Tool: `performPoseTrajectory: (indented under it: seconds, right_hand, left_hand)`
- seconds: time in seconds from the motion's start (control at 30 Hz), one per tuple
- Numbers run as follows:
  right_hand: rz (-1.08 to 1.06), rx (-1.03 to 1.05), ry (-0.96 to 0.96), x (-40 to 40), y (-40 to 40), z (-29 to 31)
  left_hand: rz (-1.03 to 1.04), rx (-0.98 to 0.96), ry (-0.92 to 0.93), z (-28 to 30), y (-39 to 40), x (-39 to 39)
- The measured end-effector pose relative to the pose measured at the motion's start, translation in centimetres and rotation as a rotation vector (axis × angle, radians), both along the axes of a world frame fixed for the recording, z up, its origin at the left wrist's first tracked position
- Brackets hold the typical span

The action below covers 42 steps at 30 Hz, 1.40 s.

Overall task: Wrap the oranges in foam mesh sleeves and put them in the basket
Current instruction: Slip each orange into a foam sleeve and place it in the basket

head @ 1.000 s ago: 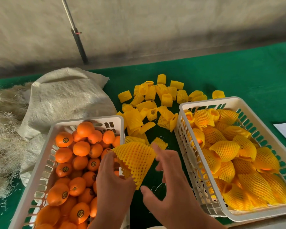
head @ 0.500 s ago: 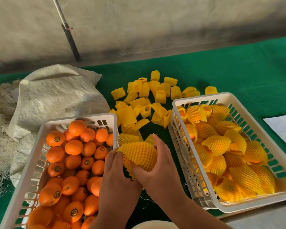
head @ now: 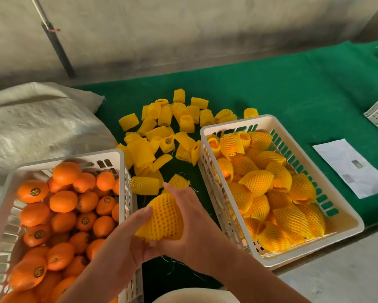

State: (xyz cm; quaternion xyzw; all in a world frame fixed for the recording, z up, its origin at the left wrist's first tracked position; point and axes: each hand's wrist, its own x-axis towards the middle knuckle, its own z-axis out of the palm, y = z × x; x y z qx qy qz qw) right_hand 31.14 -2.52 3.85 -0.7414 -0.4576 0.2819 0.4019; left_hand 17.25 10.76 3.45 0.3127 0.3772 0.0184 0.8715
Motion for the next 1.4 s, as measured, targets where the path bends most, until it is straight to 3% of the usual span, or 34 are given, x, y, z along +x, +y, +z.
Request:
performPoseTrajectory:
  seconds: [0.07, 0.2, 0.37, 0.43, 0.53, 0.6, 0.73, 0.83, 0.93, 1.07, 1.2, 1.4]
  right_hand:
    - [-0.014, 0.02, 0.082, 0.2, -0.6, -0.3]
    - [-0.158, -0.017, 0.45, 1.0, -1.9, -1.1]
    - [-0.283, -0.031, 0.439, 2.3, -3.6, -1.5]
    - [-0.339, -0.05, 0.447, 3.6, -5.1, -1.4]
    - [-0.472, -0.076, 0.387, 6.8, -8.4, -1.2]
    - [-0.549, -0.113, 0.272, 9.5, -10.9, -1.5]
    - [-0.472, -0.373, -0.001, 14.3, -14.9, -3.8]
    - [-0.318, -0.616, -0.039, 15.2, -15.7, -6.0]
    - [-0.208, -0.743, -0.07, 14.5, -15.4, -7.7]
    - [-0.168, -0.747, -0.113, 14.2, -15.1, -8.6]
    - [-0.134, -0.681, -0.036, 14.9, -15.5, -8.5]
    - [-0.353, -0.497, -0.044, 14.0, -15.1, -8.2]
  left_hand:
    - [-0.005, 0.084, -0.014, 0.1, -0.2, 0.3]
    - [0.062, 0.164, -0.032, 0.2, -1.9, 1.6]
    - [-0.198, 0.458, 0.051, 0.0, -3.6, 2.5]
    - [-0.332, 0.777, 0.087, -0.4, -3.1, 1.7]
    - [-0.489, 1.48, 0.329, -2.3, -1.6, -0.5]
    - [-0.534, 1.685, 0.434, -4.2, -1.0, -1.9]
    - [-0.67, 1.695, 0.536, -7.9, -1.1, -3.6]
    - [-0.786, 1.834, 0.543, -9.9, -1.1, -3.9]
    - [-0.732, 1.867, 0.539, -10.6, -0.8, -3.8]
    - [-0.683, 1.839, 0.517, -11.3, -0.7, -3.9]
    - [-0.652, 1.81, 0.51, -11.4, -0.7, -3.9]
    - [-0.577, 1.872, 0.485, -11.4, -1.0, -4.2]
